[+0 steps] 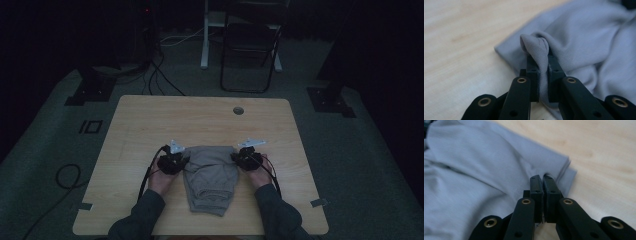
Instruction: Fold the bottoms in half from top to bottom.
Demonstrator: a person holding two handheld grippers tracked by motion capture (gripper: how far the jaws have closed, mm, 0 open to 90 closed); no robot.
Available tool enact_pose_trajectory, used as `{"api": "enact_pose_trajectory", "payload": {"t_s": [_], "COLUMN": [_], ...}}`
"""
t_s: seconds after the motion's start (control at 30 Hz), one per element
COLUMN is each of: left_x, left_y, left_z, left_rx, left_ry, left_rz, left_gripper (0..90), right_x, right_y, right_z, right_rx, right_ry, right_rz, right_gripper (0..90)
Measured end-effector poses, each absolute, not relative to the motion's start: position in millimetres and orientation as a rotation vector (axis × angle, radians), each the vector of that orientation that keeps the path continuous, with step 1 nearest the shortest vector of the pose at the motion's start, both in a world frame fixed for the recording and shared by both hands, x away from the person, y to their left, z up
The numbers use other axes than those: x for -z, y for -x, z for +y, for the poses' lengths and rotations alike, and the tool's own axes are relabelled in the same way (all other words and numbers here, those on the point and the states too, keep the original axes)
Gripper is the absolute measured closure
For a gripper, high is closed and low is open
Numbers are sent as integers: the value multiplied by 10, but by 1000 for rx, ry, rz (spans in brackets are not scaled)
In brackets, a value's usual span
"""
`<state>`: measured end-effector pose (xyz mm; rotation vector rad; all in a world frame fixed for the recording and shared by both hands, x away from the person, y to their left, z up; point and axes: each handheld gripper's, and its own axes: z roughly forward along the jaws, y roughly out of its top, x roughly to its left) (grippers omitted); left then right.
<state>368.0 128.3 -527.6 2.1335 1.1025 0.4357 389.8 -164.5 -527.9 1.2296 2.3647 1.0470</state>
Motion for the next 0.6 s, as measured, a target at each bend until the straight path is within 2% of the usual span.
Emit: {"api": "enact_pose_trajectory", "payload": {"t_s": [0.3, 0.6], "left_x": [5336, 5335], "left_y": [-3918, -4479], "left_z": [1245, 1156], "left_rx": [-477, -538], "left_ry": [-2111, -2081], "left_rz": [1129, 1211], "left_gripper": [839, 838], "right_x": [5324, 5316], "right_y": [-4157, -4702], "right_z": [-1583, -1520], "right_rx": [-998, -939], "right_ry": [-1214, -1277], "right_rz": [2322, 2251], "right_gripper": [874, 874]}}
